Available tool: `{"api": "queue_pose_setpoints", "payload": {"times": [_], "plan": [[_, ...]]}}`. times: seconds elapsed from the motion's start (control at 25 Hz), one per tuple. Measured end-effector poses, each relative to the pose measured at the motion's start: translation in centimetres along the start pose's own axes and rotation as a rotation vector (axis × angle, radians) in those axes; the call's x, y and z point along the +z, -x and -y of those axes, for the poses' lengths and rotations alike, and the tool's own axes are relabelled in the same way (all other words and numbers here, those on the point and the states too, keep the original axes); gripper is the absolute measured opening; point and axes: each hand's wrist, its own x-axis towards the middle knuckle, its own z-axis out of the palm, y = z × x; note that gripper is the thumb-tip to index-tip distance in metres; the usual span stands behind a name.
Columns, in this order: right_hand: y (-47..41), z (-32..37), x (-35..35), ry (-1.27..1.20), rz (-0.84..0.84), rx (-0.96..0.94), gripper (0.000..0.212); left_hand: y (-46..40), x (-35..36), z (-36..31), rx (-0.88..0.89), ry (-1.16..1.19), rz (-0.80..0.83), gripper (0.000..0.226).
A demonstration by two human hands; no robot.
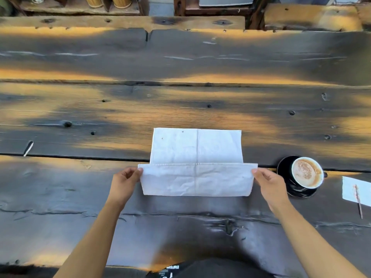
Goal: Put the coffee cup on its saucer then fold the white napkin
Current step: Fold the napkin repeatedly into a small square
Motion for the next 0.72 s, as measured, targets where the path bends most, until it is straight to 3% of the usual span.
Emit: {"api": "queue_pose_setpoints", "payload": {"times": [0.24,0.72], "plan": [[-6.4,3.8,2.8,-0.108,-0.063,0.067,0.012,-6.0,2.5,-3.1,0.021,-0.006,-0.074,0.02],[-15.0,2.8,5.5,0.045,-0.164,0.144,0.016,-14.8,5.9,-5.8,0.066,-0.241,-0.121,0.023]]}}
